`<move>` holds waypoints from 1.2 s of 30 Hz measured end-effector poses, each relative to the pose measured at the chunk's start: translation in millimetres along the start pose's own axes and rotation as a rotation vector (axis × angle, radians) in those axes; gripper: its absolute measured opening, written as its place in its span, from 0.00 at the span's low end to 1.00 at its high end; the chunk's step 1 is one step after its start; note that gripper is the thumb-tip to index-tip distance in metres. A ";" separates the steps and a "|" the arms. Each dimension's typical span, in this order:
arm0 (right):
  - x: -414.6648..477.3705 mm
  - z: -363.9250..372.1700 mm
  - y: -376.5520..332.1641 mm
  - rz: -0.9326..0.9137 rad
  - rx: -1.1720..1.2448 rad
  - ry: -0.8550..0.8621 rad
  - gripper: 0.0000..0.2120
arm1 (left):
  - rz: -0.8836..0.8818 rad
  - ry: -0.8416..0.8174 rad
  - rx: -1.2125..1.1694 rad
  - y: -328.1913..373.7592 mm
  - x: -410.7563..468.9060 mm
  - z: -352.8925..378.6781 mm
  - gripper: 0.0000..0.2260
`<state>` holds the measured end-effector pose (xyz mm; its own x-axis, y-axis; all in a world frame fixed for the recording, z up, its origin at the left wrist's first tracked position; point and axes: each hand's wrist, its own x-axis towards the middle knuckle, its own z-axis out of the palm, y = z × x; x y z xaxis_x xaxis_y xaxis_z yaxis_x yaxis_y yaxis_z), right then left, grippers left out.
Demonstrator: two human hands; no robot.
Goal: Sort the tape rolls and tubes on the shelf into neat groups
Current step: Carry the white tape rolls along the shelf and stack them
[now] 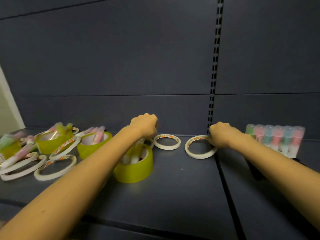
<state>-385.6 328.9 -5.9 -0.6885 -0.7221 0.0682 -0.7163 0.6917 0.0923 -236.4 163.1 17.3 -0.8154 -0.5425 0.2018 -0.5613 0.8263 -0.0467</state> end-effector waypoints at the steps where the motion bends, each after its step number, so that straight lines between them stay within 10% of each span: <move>1: -2.9 -1.4 -0.2 0.019 0.010 0.012 0.07 | 0.014 -0.028 0.005 -1.6 9.6 4.1 0.11; 10: -35.0 0.3 -2.3 0.212 0.130 0.161 0.13 | 0.107 -0.291 0.115 -8.6 57.0 39.7 0.15; 20: -116.3 -12.1 38.3 0.394 0.149 0.242 0.07 | 0.232 -0.085 0.081 15.8 46.0 1.2 0.12; 36: -321.0 -10.6 222.6 0.659 0.089 0.183 0.15 | 0.528 -0.090 -0.184 249.0 -83.9 -18.3 0.12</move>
<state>-322.8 714.5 3.3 -0.9589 -0.1357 0.2491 -0.1667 0.9801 -0.1077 -305.3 417.1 6.6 -0.9923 -0.0522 0.1124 -0.0464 0.9975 0.0542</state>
